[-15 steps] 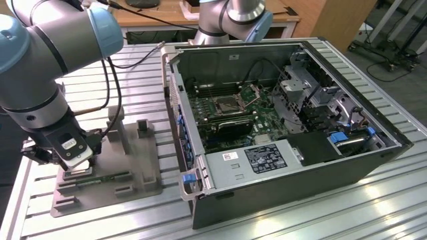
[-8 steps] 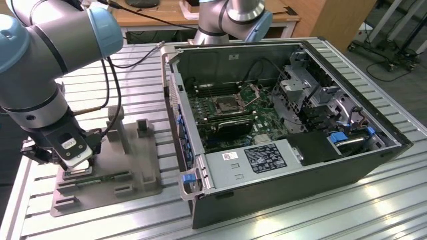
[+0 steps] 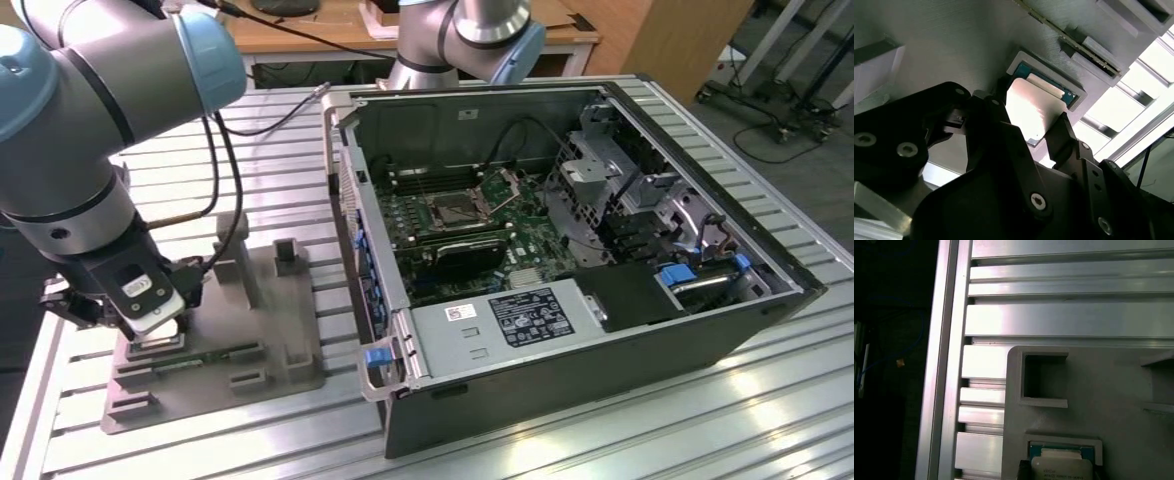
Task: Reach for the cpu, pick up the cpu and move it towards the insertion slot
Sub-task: 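Pick up the cpu and move it towards the insertion slot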
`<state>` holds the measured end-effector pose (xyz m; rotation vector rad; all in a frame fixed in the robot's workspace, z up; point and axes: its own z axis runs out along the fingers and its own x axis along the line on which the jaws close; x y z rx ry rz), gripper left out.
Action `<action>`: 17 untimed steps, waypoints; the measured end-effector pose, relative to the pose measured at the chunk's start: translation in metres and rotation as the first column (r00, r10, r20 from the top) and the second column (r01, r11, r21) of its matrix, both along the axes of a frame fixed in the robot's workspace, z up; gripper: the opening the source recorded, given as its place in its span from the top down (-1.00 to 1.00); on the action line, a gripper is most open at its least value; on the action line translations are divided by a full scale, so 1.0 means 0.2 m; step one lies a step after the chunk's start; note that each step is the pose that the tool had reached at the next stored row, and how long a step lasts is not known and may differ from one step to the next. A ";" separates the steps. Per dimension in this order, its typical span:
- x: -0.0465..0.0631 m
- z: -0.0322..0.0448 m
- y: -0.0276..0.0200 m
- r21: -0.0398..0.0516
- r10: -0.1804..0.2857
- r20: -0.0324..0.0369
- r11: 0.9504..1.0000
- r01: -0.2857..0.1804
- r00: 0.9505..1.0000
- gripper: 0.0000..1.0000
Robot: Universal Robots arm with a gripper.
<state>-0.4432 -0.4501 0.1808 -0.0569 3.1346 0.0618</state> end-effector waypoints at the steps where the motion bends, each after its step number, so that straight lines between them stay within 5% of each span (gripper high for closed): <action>1: 0.00 0.004 0.000 0.000 0.000 0.000 1.000 0.000 1.000 -0.09; 17: 0.00 0.040 0.000 0.000 0.000 0.000 1.000 0.000 1.000 -0.09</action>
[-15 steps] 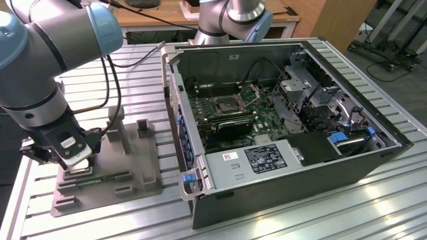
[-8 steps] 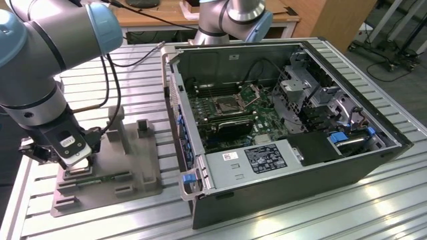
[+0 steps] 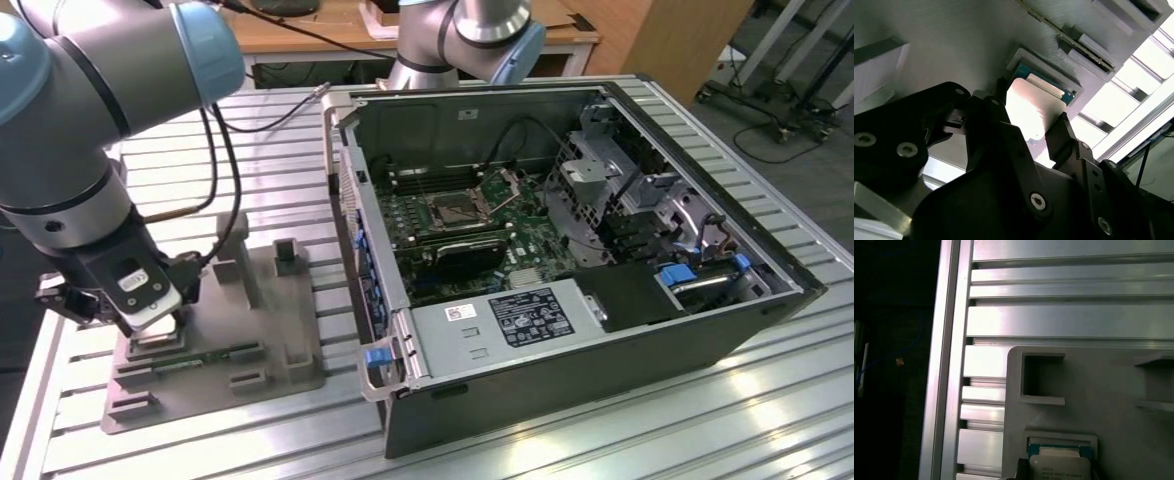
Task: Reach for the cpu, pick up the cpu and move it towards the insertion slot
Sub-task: 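Pick up the cpu and move it towards the insertion slot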
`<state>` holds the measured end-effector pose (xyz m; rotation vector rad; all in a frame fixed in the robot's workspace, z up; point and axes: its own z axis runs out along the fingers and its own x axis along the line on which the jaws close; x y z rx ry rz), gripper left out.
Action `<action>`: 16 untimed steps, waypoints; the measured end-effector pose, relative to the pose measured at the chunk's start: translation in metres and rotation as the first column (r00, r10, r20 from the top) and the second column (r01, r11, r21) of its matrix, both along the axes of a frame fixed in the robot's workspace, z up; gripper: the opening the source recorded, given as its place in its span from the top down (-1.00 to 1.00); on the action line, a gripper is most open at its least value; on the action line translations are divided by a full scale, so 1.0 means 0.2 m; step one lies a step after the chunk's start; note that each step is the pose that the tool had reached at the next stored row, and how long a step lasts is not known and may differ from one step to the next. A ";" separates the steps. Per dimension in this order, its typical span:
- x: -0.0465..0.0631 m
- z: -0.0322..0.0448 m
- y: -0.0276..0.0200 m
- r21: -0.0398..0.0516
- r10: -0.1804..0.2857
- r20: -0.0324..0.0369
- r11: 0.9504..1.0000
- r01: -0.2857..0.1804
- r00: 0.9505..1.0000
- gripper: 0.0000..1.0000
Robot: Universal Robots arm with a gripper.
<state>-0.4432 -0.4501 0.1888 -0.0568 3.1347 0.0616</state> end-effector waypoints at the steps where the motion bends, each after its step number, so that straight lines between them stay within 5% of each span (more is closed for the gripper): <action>1: 0.00 0.003 0.000 0.000 -0.001 0.000 1.000 0.001 1.000 -0.09; 16: 0.00 0.053 0.000 0.000 -0.021 0.000 1.000 0.021 1.000 -0.09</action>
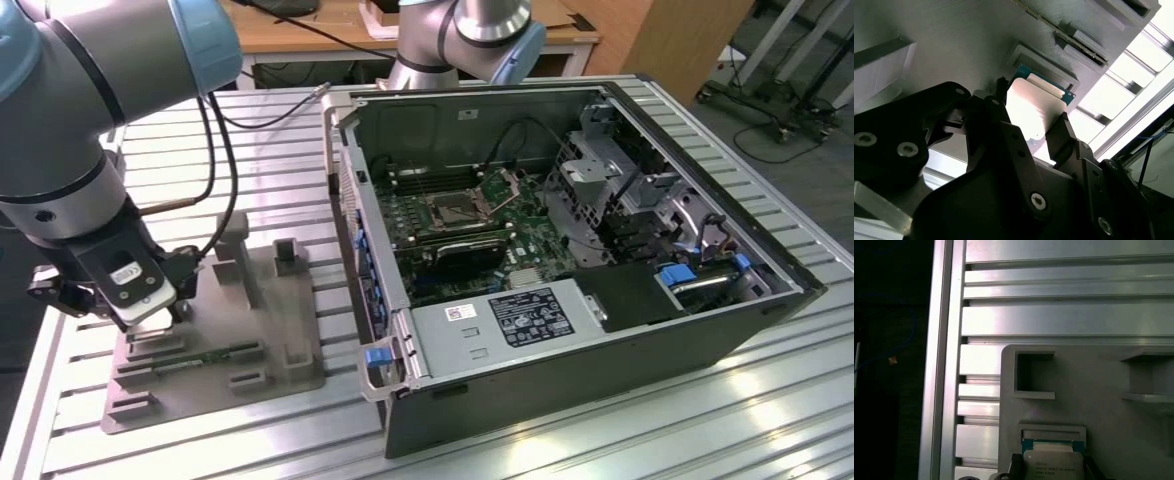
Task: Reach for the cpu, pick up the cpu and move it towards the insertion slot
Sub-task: 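Pick up the cpu and move it towards the insertion slot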
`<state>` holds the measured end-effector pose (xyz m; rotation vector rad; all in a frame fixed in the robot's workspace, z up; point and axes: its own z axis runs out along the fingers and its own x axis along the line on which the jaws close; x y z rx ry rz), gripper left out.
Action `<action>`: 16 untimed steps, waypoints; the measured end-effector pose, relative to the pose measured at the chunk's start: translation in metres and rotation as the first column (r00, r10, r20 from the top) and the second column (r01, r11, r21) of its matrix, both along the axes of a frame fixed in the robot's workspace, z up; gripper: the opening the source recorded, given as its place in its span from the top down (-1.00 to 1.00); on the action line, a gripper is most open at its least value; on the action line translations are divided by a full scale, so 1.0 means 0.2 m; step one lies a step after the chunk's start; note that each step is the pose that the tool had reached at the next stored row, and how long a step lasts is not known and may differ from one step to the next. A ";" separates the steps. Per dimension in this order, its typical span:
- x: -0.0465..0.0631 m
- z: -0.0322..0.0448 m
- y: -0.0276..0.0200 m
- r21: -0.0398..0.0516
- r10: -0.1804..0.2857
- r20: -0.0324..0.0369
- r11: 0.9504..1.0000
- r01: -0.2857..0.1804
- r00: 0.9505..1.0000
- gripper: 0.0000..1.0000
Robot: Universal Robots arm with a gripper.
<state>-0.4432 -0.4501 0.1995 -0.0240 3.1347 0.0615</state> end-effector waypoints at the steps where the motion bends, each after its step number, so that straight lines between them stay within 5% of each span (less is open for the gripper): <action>1: 0.00 0.000 0.000 0.000 0.000 0.000 1.000 0.000 1.000 -0.09; 16: 0.00 0.028 0.000 0.001 -0.001 0.000 1.000 0.001 1.000 -0.09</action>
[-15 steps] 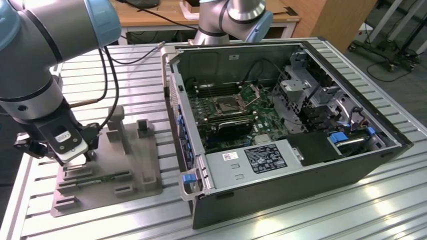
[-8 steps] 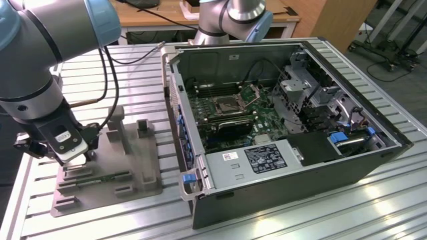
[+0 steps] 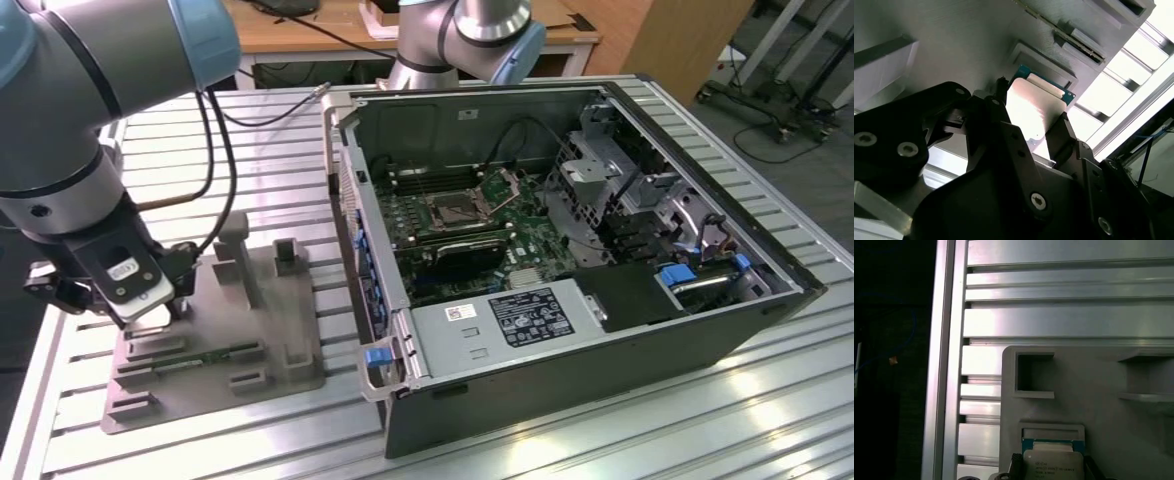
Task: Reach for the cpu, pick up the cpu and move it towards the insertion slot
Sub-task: 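Pick up the cpu and move it towards the insertion slot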
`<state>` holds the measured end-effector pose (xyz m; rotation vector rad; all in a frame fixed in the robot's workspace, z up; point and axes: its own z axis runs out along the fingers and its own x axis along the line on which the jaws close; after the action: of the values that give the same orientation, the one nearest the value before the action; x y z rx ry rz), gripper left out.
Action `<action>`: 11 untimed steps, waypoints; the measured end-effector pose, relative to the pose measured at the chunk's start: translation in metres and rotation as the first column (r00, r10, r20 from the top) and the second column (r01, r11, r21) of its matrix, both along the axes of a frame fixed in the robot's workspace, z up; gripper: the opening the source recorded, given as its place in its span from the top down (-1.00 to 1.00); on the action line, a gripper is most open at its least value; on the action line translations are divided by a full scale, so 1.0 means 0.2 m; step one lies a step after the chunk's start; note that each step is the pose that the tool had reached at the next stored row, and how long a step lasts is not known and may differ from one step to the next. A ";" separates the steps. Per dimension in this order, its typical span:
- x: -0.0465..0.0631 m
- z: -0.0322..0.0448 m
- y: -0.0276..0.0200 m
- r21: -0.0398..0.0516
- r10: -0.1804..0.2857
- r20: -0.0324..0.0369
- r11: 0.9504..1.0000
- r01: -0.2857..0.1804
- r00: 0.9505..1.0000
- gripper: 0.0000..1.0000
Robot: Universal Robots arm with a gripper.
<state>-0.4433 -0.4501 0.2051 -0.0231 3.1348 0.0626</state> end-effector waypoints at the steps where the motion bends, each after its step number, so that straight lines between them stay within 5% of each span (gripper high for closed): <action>1: 0.00 0.004 0.000 0.000 0.000 0.000 1.000 0.000 1.000 -0.09; 11: 0.00 0.056 0.000 0.001 0.000 0.000 1.000 0.000 1.000 -0.09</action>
<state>-0.4433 -0.4501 0.2163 -0.0231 3.1346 0.0647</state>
